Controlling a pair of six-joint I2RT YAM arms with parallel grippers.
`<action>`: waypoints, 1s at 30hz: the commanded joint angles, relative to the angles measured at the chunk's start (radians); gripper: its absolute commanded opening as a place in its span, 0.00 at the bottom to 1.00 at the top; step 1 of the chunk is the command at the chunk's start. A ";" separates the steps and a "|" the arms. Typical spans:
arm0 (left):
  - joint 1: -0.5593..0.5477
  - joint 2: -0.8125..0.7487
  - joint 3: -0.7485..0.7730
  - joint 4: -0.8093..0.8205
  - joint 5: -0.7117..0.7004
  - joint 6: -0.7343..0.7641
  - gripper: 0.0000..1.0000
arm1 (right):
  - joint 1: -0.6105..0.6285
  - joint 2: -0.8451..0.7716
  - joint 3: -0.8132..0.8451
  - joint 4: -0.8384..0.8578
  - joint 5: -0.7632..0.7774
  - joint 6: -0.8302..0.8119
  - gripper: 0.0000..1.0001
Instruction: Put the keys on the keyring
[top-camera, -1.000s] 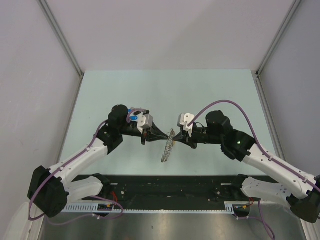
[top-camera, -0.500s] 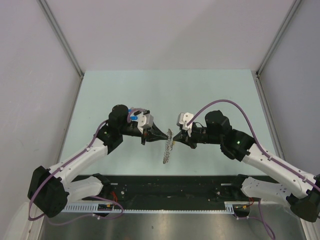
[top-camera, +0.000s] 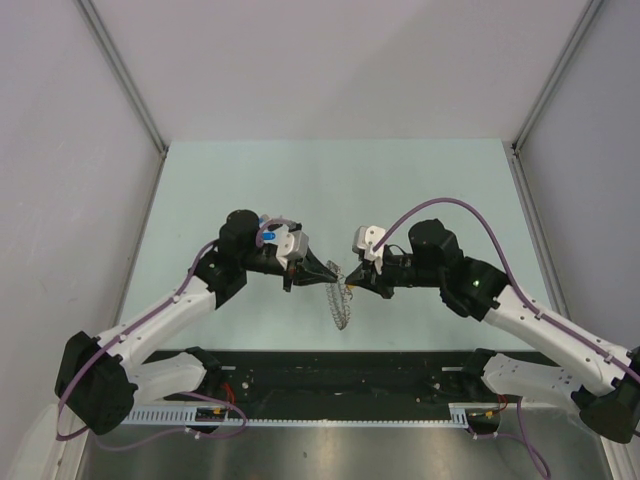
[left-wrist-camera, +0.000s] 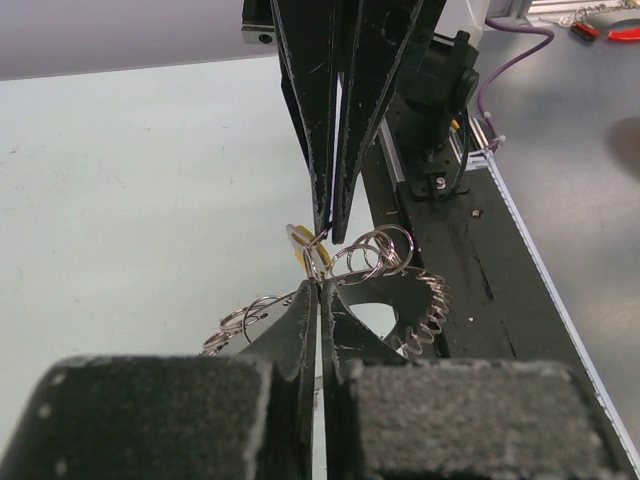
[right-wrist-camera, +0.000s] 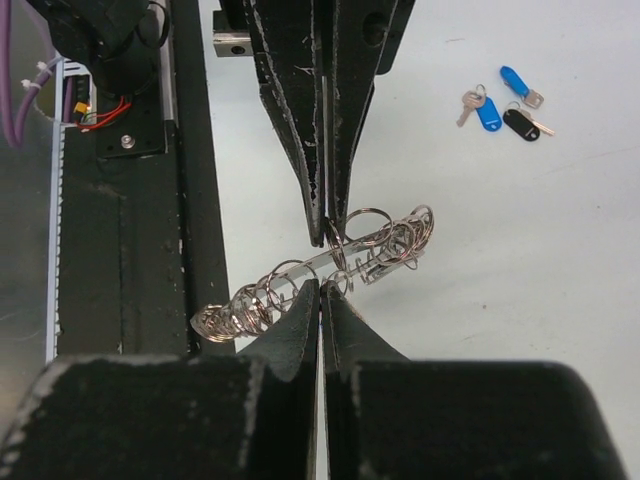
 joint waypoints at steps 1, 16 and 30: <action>-0.023 -0.015 0.065 -0.026 0.038 0.080 0.01 | -0.002 0.007 0.076 0.048 -0.076 -0.018 0.00; -0.017 -0.056 0.077 -0.098 -0.016 0.169 0.00 | -0.031 0.030 0.101 -0.003 -0.104 -0.001 0.00; 0.006 -0.108 0.014 -0.029 -0.018 0.212 0.00 | -0.048 -0.026 0.109 -0.090 -0.091 0.022 0.00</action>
